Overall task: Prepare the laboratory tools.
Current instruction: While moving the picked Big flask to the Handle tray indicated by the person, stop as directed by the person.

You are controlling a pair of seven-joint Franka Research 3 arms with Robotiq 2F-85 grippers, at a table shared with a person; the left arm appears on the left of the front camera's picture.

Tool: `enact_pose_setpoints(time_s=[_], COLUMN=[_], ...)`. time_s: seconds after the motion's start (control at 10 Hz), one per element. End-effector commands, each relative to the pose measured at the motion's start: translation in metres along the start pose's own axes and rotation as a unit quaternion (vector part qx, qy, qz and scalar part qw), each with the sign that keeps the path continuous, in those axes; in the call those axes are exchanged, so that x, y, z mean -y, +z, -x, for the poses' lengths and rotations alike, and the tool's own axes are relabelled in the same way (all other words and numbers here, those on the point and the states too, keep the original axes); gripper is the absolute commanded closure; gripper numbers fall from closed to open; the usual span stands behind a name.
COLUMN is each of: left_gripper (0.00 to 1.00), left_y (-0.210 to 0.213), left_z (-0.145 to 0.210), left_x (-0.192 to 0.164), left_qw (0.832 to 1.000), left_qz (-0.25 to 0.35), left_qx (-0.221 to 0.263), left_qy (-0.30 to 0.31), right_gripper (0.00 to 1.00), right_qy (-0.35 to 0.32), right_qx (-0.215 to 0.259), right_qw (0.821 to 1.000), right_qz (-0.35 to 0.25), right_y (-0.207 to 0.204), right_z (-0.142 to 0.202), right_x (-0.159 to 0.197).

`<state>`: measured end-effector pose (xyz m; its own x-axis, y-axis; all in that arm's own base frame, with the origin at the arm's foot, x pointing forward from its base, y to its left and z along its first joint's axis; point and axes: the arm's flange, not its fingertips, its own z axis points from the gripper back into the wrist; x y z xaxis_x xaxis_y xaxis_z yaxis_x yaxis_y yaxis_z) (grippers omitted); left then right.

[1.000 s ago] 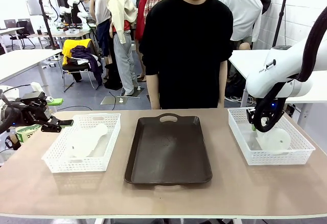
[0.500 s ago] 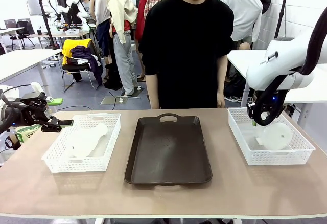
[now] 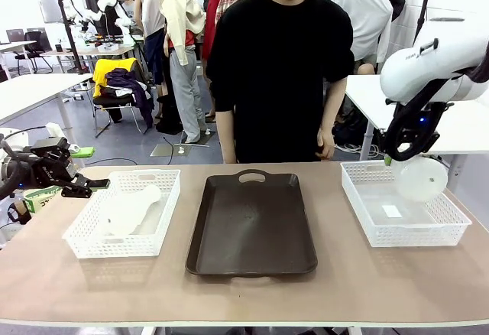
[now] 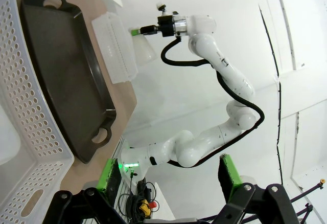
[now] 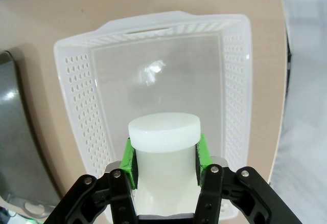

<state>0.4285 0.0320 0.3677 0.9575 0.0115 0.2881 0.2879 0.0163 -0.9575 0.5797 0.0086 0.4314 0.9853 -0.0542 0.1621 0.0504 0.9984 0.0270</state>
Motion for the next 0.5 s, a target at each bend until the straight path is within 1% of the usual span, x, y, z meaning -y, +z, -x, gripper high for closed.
enact_pose_setpoints(time_s=[0.0,0.1,0.2,0.4], left_gripper=[0.0,0.0,0.0,0.0], left_y=[0.0004,0.0004,0.0004,0.0004], left_z=[-0.001,-0.001,-0.001,-0.001], left_x=[0.0028,0.0028,0.0028,0.0028], left_qw=[1.0,1.0,1.0,1.0], left_qz=[0.008,0.008,0.008,0.008], left_qx=[0.006,0.006,0.006,0.006], left_qy=[-0.006,-0.006,-0.006,-0.006], right_gripper=[1.0,1.0,1.0,1.0], right_qy=[-0.02,-0.024,-0.003,-0.003], right_qx=[0.015,0.017,0.009,0.009], right_qw=[1.0,1.0,1.0,1.0], right_qz=[0.0,-0.008,0.0,0.0], right_y=[0.0108,0.0149,0.011,0.011], right_z=[0.0096,0.0103,0.0007,0.0007], right_x=[0.0023,0.0053,0.0026,0.0026])
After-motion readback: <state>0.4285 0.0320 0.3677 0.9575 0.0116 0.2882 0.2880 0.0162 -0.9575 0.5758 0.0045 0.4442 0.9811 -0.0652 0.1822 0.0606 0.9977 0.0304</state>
